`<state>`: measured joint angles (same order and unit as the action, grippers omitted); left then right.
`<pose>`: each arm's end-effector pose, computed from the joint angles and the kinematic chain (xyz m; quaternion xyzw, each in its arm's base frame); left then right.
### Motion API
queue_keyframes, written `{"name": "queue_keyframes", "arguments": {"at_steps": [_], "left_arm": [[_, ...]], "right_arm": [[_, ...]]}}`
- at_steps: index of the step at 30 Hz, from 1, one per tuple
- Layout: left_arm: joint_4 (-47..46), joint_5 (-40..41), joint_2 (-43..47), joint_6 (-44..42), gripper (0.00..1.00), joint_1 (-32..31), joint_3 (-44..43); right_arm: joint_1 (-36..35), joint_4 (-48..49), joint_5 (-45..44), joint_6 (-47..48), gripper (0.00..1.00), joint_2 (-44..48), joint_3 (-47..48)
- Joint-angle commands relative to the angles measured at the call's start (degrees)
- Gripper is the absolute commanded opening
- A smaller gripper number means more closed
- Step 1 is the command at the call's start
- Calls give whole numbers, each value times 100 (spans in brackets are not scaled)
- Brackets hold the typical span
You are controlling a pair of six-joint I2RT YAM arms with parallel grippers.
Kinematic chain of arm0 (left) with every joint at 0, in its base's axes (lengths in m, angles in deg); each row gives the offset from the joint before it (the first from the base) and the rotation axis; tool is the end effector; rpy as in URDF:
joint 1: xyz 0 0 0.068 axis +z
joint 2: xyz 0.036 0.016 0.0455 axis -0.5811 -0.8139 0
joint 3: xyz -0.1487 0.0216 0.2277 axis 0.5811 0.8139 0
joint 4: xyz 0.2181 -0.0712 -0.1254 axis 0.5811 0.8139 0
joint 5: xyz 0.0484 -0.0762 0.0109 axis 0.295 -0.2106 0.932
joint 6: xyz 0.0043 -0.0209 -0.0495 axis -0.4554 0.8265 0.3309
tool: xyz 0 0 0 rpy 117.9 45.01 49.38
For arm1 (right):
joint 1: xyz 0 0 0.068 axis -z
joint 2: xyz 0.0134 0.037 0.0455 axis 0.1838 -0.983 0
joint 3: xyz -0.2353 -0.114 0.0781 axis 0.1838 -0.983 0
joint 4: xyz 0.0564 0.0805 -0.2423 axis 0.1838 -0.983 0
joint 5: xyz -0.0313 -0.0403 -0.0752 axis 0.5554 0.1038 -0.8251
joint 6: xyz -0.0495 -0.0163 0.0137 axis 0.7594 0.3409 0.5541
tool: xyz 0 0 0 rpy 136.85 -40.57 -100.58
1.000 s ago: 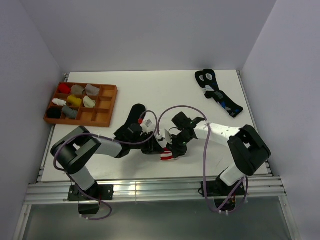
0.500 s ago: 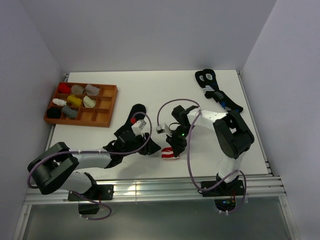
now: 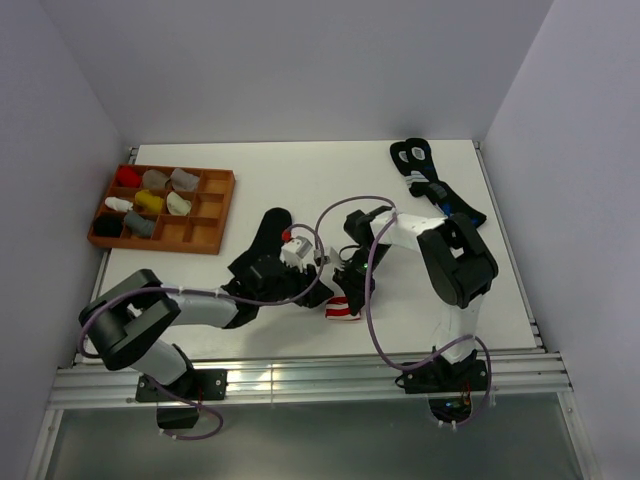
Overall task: Roll the socks
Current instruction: Roll the sock at the center of the board.
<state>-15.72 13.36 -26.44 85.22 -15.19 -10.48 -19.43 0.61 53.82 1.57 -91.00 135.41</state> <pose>0.1717 -0.2203 0.1562 0.1664 0.8076 -0.4370 0.3593 0.2510 0.1728 0.1419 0.5569 -0.7430 -0.3702 0.0289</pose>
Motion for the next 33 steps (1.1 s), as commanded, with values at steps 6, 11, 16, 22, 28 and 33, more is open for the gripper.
{"name": "queue_keyframes", "arguments": {"at_steps": [6,11,16,22,28,33], "left_arm": [[-766,-791,-659,-187,52,-140,-364],[-836,-1036,-844,-170,52,-193,-373],[-757,-1002,-1055,-187,51,-254,-452],[-661,-871,-1275,-169,45,-281,-531],[-239,-783,-1468,-231,19,-342,-751],[86,-721,-1635,-257,1,-386,-900]], "right_arm": [[84,-18,-422,-26,21,-192,117],[93,-1,-440,-61,20,-201,108],[110,69,-449,-149,20,-210,108],[128,175,-458,-237,21,-184,91],[128,447,-537,-413,26,-43,-85],[128,676,-686,-597,37,124,-199]]}}
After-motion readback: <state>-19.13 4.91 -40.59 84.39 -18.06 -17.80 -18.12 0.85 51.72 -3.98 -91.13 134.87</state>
